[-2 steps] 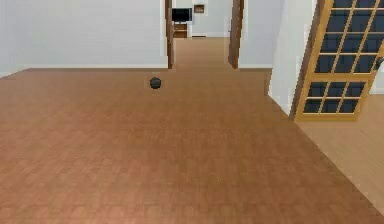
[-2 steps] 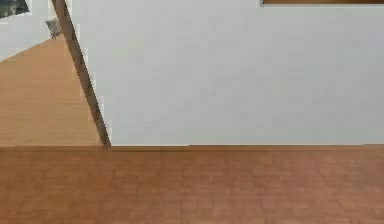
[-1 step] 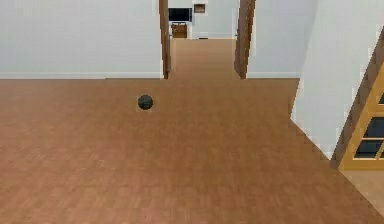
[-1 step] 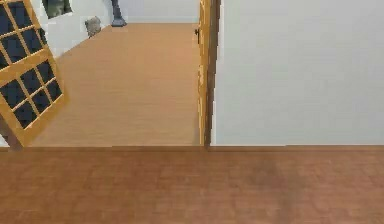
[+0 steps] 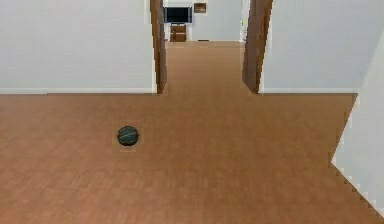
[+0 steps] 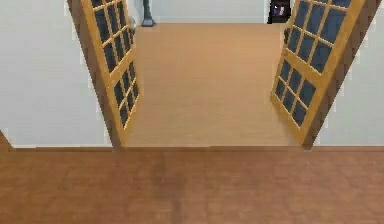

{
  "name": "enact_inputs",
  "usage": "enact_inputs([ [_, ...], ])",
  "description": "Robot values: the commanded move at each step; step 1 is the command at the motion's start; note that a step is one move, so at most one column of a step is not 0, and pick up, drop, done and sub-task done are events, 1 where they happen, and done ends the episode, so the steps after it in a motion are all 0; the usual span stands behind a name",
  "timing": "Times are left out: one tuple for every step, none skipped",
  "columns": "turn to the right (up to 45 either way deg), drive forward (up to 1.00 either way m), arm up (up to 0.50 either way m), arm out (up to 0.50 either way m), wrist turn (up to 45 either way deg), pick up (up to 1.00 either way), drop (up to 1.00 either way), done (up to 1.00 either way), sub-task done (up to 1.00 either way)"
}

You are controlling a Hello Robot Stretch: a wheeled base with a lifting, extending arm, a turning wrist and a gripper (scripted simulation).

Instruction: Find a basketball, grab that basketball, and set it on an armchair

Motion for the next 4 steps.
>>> enact_inputs([
  [0.0, 1.00, 0.00, 0.00, 0.0, 0.00, 0.00, 0.00, 0.00],
  [0.0, 0.60, 0.00, 0.00, 0.0, 0.00, 0.00, 0.00, 0.00],
  [-45.0, 0.00, 0.00, 0.00, 0.0, 0.00, 0.00, 0.00, 0.00],
  [-45.0, 0.00, 0.00, 0.00, 0.0, 0.00, 0.00, 0.00, 0.00],
])
